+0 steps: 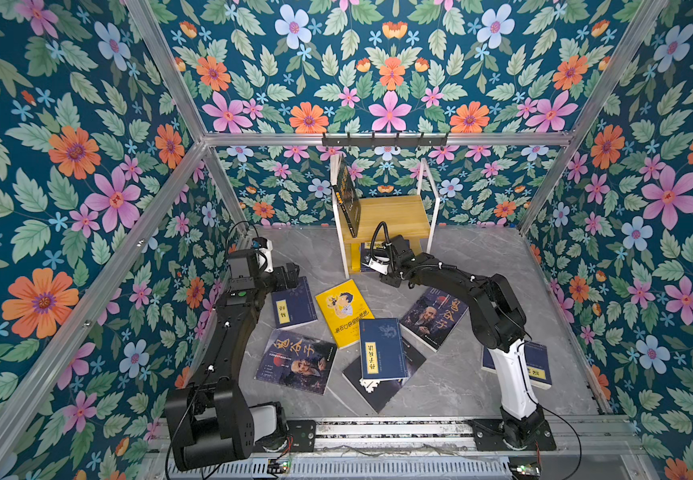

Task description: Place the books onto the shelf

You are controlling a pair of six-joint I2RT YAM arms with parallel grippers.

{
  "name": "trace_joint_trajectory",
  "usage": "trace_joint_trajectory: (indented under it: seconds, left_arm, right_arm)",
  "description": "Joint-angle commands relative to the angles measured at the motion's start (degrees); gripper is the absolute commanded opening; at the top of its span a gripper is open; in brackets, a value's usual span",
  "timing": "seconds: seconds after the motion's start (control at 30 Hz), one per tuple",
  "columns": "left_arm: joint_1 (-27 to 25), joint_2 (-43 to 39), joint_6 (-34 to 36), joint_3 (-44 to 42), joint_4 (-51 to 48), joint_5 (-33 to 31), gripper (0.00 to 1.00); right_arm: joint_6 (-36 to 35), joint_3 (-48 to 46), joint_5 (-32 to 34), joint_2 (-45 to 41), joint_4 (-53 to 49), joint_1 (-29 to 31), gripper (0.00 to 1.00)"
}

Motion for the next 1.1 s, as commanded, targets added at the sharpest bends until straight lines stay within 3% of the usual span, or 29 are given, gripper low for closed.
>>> trace_joint_trajectory:
  seconds: [0.0, 0.13, 0.37, 0.67, 1.07]
  left_arm:
    - [0.10, -0.13, -0.09, 0.14, 1.10, 0.29, 1.00]
    - [0.10, -0.13, -0.17, 0.28, 0.91, 0.38, 1.00]
    - [0.10, 0.04, -0.35, 0.41, 0.83, 0.55, 1.00]
    - [0.07, -0.02, -0.39, 0.22, 0.99, 0.65, 1.00]
    - [0.45, -0.31, -0.08, -0.04, 0.79, 0.38, 1.00]
  right_arm:
    - [-1.01, -1.89, 0.97, -2.90, -1.48, -0.43, 0.45]
    - [0.35, -6.50, 3.17, -6.34, 0.46, -1.96, 0.51]
    - [5.10, -10.97, 5.62, -8.62, 2.34, -5.39, 0.54]
    - [6.56, -8.34, 7.13, -4.53, 1.76, -5.92, 0.41]
    - [8.45, -1.26, 6.76, -1.31, -1.20, -5.81, 0.34]
